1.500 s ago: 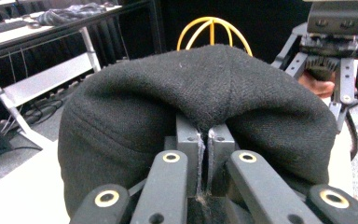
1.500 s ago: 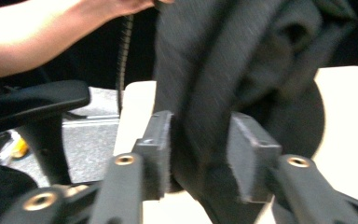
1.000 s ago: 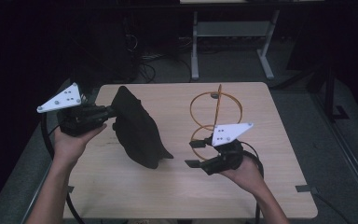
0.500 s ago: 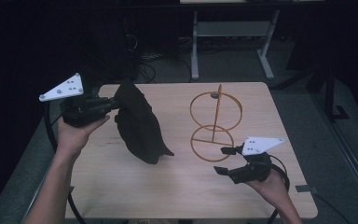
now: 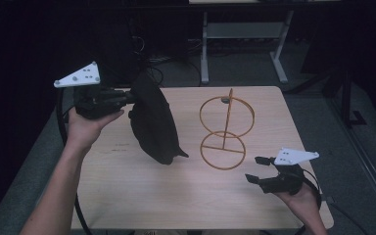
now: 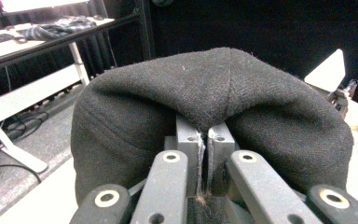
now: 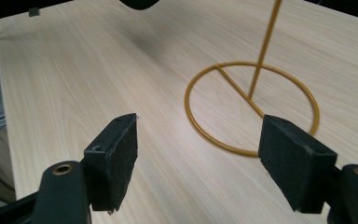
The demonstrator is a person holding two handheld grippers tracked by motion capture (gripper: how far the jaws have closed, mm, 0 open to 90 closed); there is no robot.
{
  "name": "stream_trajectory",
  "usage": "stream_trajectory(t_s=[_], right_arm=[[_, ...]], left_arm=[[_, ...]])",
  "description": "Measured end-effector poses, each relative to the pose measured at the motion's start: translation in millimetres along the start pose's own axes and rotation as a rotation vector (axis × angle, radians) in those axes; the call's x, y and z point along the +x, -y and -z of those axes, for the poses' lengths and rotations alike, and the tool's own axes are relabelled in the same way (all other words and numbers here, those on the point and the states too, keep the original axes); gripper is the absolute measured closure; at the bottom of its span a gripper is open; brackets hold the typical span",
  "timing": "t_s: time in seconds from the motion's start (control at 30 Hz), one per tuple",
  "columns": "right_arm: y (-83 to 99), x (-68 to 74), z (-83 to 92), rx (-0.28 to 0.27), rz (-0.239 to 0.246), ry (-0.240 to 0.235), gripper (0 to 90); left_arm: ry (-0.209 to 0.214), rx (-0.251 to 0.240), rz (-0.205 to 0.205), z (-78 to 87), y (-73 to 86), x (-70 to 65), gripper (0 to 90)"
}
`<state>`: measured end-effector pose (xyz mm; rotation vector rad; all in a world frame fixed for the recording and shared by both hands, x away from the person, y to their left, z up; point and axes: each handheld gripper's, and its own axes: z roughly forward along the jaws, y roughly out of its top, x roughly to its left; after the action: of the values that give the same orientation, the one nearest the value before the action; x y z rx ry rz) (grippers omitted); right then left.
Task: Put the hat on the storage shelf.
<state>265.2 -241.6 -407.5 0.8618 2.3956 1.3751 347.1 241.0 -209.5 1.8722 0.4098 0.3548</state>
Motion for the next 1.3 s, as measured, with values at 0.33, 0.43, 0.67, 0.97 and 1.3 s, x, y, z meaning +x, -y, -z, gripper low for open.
stream_trajectory(t_s=[0.33, 0.43, 0.67, 0.97, 1.3], right_arm=[[11.5, -13.3, 5.7, 0.01, -0.034, 0.048, 27.5], [13.0, -15.6, 10.0, 0.005, -0.037, 0.07, 27.5], [17.0, -20.9, 19.5, -0.025, -0.053, 0.099, 27.4], [20.2, -24.5, 25.5, -0.044, -0.063, 0.123, 27.2], [21.2, -23.8, 23.7, -0.039, -0.059, 0.123, 27.2]], left_arm=[[0.035, -0.021, -0.012, -21.5, -26.8, 4.4, 87.5], [0.047, -0.026, -0.012, -28.8, -35.9, 7.6, 87.4], [0.065, -0.022, -0.036, -47.0, -60.8, 10.7, 87.5], [0.104, 0.027, -0.07, -82.4, -87.0, 9.8, 87.4], [0.155, 0.108, -0.093, -142.4, -108.0, 3.3, 87.4]])
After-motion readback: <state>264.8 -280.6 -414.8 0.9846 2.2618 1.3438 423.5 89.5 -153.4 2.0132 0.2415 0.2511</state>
